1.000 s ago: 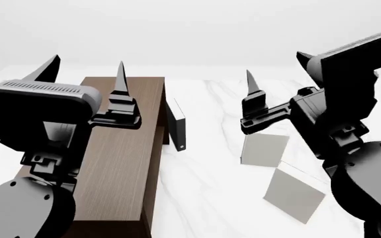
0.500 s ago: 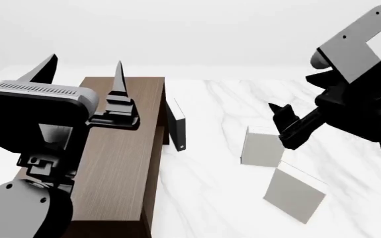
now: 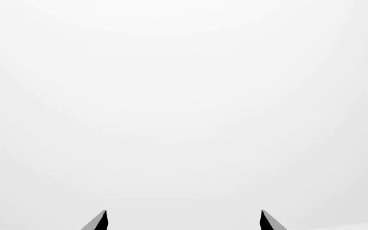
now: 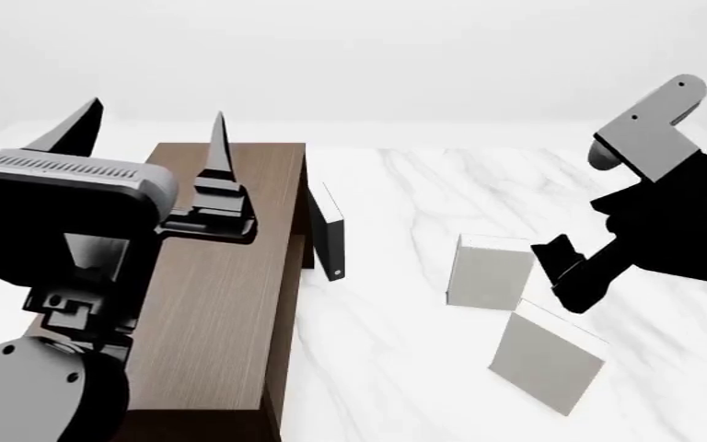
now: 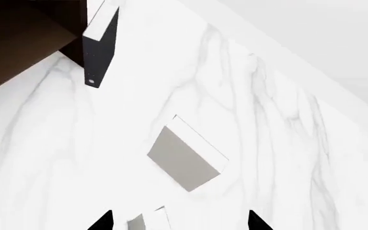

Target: Pick up the book on the right and place it under the cabinet shelf.

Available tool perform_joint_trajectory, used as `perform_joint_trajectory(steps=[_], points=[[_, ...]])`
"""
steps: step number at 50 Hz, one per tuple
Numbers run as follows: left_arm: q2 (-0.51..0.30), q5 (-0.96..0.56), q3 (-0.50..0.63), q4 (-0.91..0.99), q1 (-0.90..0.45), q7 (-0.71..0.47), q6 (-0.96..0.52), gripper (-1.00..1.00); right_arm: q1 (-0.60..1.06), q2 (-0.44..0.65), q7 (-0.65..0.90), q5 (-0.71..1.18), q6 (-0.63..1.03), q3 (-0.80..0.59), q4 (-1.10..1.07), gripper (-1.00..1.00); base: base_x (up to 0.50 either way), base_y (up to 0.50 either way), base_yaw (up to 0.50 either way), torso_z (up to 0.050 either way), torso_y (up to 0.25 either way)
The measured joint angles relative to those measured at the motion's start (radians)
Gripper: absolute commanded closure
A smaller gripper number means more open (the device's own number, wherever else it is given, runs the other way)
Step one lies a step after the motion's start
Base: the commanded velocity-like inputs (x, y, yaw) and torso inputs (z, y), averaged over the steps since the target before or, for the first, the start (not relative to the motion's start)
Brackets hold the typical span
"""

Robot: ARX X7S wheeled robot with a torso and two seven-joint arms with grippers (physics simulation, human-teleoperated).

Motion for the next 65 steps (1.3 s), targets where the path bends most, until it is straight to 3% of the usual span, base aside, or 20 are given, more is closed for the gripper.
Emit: perform_joint_trajectory(steps=[65], points=[[-0.031, -0.005, 0.032, -0.019, 0.033, -0.027, 0.05, -1.0, -0.138, 0.041, -0.028, -0.039, -0.144, -0.197, 0.098, -1.0, 0.0, 0.0, 0.0, 0.0, 0.0]])
